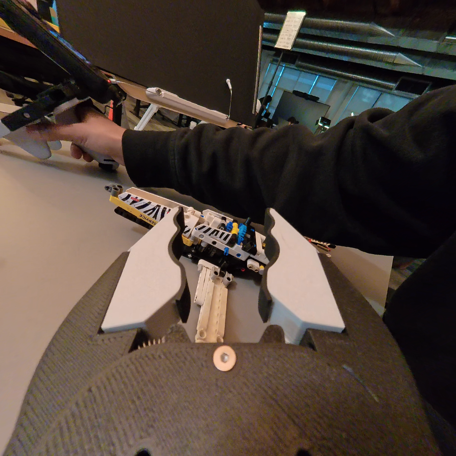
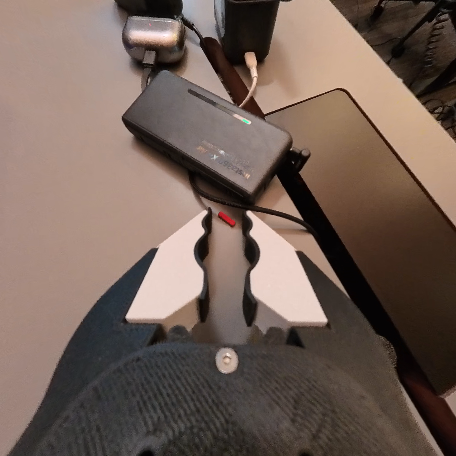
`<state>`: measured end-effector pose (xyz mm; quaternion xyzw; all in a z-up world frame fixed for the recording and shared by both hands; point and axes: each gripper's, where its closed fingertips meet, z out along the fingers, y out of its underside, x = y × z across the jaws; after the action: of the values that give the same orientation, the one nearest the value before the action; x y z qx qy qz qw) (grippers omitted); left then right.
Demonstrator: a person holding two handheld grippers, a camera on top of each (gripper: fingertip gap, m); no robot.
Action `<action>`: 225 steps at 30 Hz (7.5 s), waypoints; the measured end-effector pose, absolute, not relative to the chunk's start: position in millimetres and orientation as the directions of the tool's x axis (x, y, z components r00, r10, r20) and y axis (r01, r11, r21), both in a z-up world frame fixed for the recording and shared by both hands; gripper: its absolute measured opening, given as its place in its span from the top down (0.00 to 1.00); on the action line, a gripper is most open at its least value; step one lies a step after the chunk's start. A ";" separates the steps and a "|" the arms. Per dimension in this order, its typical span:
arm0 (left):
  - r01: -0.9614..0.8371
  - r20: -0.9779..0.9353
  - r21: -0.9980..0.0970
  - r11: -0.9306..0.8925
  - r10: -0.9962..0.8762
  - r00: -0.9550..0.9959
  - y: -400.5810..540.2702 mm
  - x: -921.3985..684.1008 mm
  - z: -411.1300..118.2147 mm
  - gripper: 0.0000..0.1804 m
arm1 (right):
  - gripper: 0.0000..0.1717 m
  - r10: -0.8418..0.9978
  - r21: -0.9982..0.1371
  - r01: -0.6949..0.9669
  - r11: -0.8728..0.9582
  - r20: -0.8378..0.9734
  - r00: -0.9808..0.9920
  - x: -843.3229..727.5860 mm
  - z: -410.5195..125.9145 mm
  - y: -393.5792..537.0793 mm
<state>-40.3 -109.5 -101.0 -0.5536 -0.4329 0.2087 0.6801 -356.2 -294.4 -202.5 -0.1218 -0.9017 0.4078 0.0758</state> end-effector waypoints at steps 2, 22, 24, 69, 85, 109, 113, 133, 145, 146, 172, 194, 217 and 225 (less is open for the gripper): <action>0.197 0.362 -0.932 0.304 0.761 0.538 -110.0 -40.3 -100.9 0.66 | 0.95 0.263 -0.752 0.152 0.641 0.030 -0.964 -350.7 -203.0 -294.5; 0.196 0.379 -0.925 0.326 0.754 0.537 -111.8 -39.7 -99.9 0.66 | 0.99 0.233 -0.789 0.228 0.571 -0.111 -0.966 -263.7 -146.5 -176.1; 0.196 0.380 -0.924 0.327 0.753 0.537 -111.8 -39.6 -99.9 0.66 | 0.99 0.263 -0.792 0.231 0.566 -0.093 -0.960 -250.8 -139.7 -138.1; 0.210 0.370 -0.929 0.305 0.770 0.519 -110.1 -43.3 -103.7 0.69 | 0.88 0.514 -0.893 0.225 0.391 0.008 -0.858 -95.6 -118.7 54.1; 0.204 0.302 -0.953 0.226 0.785 0.541 -94.9 -40.4 -105.4 0.75 | 0.89 0.367 -0.884 0.175 0.433 -0.004 -0.930 -24.3 -151.5 -27.6; 0.302 -0.145 -0.900 -0.315 0.868 0.474 -57.4 -52.6 -153.9 0.71 | 0.97 0.387 -0.847 0.085 0.525 0.148 -0.910 -30.0 -165.9 -42.3; 0.294 -0.166 -0.897 -0.329 0.869 0.467 -55.4 -53.1 -153.7 0.71 | 0.97 0.401 -0.850 0.068 0.523 0.175 -0.899 -30.6 -165.0 -38.7; 0.325 -0.132 -0.904 -0.278 0.904 0.407 -74.2 -53.0 -152.8 0.93 | 0.97 0.443 -0.900 0.226 0.372 -0.042 -0.896 -25.5 -158.6 -3.4; 0.280 -0.005 -0.956 -0.089 0.958 0.287 -126.9 -54.3 -126.6 0.78 | 0.97 0.432 -0.908 0.178 0.379 0.004 -0.902 -26.7 -157.0 8.6; 0.273 -0.015 -0.959 -0.081 0.972 0.235 -143.7 -56.3 -124.0 0.76 | 0.97 0.429 -0.910 0.178 0.375 0.000 -0.903 -26.6 -156.5 8.5; 0.546 0.006 -0.820 -0.173 0.951 0.310 -131.4 -96.6 -166.3 0.77 | 0.97 0.450 -0.971 0.224 0.083 -0.164 -0.878 -55.9 -103.5 77.9; 0.490 -0.007 -0.828 -0.274 0.878 0.479 -5.3 -55.2 -165.5 0.79 | 0.97 0.716 -0.809 0.414 0.417 0.012 -0.698 -111.7 -177.3 185.0; 0.566 0.265 -0.809 -0.159 0.761 0.592 20.6 -32.1 -165.0 0.77 | 0.90 0.503 -0.746 0.066 0.663 0.378 -0.777 -36.6 -174.6 62.5; 0.542 0.366 -0.840 -0.017 0.720 0.590 2.2 -32.5 -144.4 0.75 | 0.85 0.524 -0.889 0.246 0.385 -0.008 -0.851 -24.1 -154.1 54.3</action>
<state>-32.5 2.2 -144.4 -0.7082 -0.4454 0.0820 0.5416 -24.1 54.3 -154.1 -0.2347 -0.8206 0.5024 0.1385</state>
